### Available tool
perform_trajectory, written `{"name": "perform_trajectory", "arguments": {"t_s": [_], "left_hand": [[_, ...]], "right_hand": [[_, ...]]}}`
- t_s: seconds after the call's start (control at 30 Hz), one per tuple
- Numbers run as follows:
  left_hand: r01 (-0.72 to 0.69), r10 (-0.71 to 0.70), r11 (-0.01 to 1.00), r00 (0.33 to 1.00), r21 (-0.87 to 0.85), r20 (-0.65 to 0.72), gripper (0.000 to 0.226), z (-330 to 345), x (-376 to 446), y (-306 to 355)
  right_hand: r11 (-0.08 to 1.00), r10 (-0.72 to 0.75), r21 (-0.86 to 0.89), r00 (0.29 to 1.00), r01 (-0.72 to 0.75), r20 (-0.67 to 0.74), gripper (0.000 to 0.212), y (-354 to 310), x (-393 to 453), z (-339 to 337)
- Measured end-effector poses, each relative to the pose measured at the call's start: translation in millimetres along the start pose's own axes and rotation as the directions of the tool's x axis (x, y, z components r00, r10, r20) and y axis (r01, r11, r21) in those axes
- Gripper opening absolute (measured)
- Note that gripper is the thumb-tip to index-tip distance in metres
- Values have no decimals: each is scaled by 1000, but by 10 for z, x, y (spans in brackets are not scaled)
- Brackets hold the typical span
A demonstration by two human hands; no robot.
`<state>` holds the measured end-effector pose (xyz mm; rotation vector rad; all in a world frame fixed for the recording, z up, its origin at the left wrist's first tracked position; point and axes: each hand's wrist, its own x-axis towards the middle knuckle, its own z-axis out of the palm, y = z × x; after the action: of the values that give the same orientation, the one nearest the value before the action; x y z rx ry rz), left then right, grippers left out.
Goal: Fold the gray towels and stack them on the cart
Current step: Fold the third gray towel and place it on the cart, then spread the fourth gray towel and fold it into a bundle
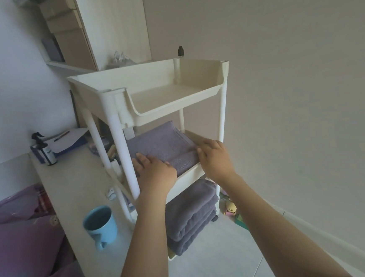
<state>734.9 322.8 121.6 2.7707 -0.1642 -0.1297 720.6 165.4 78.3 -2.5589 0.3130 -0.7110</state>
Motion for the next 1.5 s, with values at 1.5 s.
{"name": "perform_trajectory", "arguments": {"t_s": [1.5], "left_hand": [[-299,700,693,60,-656,712,17,3576,-6519,2296]], "right_hand": [[130,795,412,-154,-902,-587,28,2005,-7880,-3408]]}}
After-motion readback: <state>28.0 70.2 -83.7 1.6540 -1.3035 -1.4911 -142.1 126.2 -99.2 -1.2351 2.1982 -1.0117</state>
